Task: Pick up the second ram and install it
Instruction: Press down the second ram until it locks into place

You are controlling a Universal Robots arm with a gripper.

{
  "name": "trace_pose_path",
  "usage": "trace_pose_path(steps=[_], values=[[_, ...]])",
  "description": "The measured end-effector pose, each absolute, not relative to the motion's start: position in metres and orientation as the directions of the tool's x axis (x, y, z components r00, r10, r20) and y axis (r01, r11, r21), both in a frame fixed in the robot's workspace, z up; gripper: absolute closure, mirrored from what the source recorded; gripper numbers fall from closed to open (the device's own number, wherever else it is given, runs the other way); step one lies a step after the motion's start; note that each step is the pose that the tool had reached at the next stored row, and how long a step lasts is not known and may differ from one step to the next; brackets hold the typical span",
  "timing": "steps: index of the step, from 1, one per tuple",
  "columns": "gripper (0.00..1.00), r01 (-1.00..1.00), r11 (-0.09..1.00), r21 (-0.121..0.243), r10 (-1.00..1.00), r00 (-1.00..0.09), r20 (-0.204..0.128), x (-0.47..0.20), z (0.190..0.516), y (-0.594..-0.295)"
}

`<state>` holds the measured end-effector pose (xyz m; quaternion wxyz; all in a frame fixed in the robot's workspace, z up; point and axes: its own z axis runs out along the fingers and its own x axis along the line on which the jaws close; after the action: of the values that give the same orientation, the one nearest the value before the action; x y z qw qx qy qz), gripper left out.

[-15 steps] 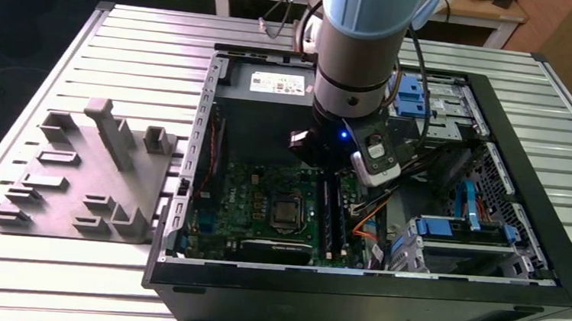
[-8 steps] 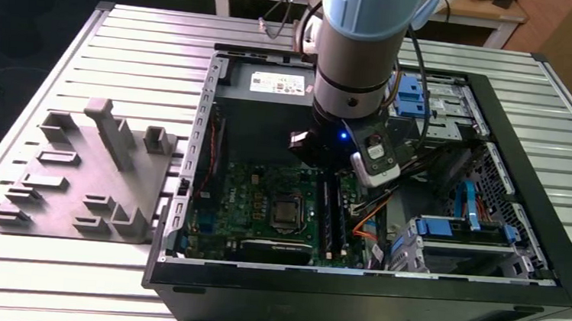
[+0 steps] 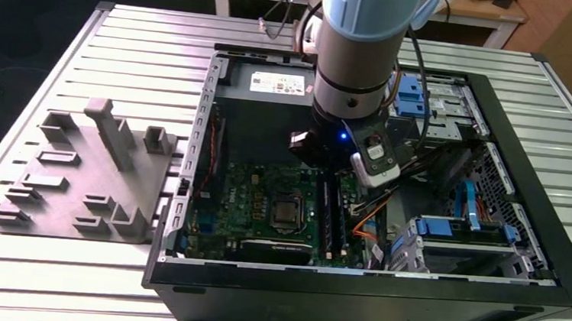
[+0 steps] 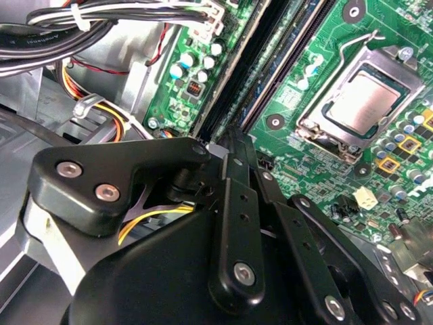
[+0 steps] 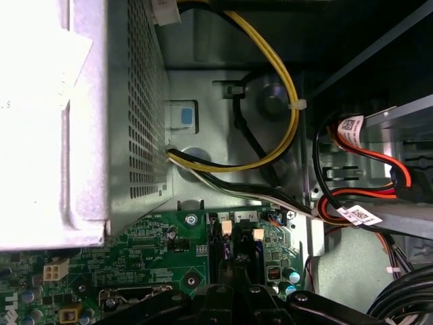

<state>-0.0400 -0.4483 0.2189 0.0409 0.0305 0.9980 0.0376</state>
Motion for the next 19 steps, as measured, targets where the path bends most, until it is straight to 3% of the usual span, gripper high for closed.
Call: trace_pose_path(steps=[19], values=[[0.93, 0.058, 0.995, 0.078, 0.064, -0.995, -0.079, -0.04, 0.2166, -0.4483]])
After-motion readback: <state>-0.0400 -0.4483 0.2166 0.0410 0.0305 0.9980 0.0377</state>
